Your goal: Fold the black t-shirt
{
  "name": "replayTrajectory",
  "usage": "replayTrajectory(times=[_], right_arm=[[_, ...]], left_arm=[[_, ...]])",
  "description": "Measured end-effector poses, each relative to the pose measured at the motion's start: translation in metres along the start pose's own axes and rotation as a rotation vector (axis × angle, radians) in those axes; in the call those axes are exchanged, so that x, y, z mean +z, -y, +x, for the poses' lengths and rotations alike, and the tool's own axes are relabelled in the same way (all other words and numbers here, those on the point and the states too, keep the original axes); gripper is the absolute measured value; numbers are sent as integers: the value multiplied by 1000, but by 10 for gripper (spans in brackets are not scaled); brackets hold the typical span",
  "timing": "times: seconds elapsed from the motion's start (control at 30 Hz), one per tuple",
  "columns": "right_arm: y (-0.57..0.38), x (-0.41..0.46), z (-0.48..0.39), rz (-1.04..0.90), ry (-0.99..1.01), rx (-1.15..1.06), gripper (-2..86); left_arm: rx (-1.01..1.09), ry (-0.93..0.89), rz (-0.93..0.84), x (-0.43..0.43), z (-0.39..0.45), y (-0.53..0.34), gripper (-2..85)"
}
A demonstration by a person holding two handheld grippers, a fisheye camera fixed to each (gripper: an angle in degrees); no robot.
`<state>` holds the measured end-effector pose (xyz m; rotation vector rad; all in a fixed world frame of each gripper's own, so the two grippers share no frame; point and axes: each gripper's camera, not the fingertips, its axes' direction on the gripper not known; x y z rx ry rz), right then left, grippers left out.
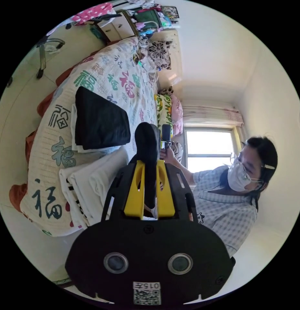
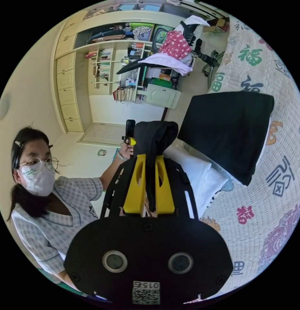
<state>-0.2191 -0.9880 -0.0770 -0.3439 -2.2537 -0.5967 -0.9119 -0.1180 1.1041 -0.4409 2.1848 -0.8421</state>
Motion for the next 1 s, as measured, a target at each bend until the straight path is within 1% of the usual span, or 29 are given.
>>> replayTrajectory(times=[0.07,0.13,0.2,0.3,0.37,0.43,0.53,0.6,0.67,0.73,0.77,0.8,0.83,0.9,0.93,0.97,1.0], right_arm=[[6,-2,-2,16,-11,-7,51],[10,-2,-1,35,45,4,51],[8,12,-1,-16,66,25,51],[-10,46,8,-149,26,70,51],[-24,67,23,-195,5,138,53],[-36,80,38,-218,-27,176,55],[-49,67,46,-122,22,210,47],[-60,27,37,12,13,160,30],[-66,-11,33,131,9,158,39],[-67,-43,29,199,-96,159,64],[-65,-58,27,231,-199,164,86],[-59,-67,27,252,-280,166,107],[-56,-70,28,256,-306,174,117],[-38,-68,37,249,-287,177,128],[-34,-66,39,238,-282,177,128],[-25,-59,44,208,-299,200,125],[-20,-52,48,182,-321,233,120]], left_arm=[[-5,-36,31,-4,5,7,55],[1,-29,34,-7,13,8,55],[-14,-20,14,-7,18,0,55],[-103,44,-83,1,12,-27,56],[-206,150,-158,14,-6,-48,58],[-253,189,-143,19,-15,-58,58],[-216,253,-127,21,-3,-64,50],[-184,325,-106,12,12,-66,34],[-142,370,24,-10,34,-67,17],[-58,380,114,-18,52,-57,33],[-18,426,139,-13,60,-44,52],[-4,455,144,-8,62,-36,64],[3,498,143,6,60,-18,80],[3,488,105,38,45,10,90],[-22,472,26,63,28,29,91],[-62,494,-33,87,10,42,90],[-79,512,-58,98,2,47,90]])
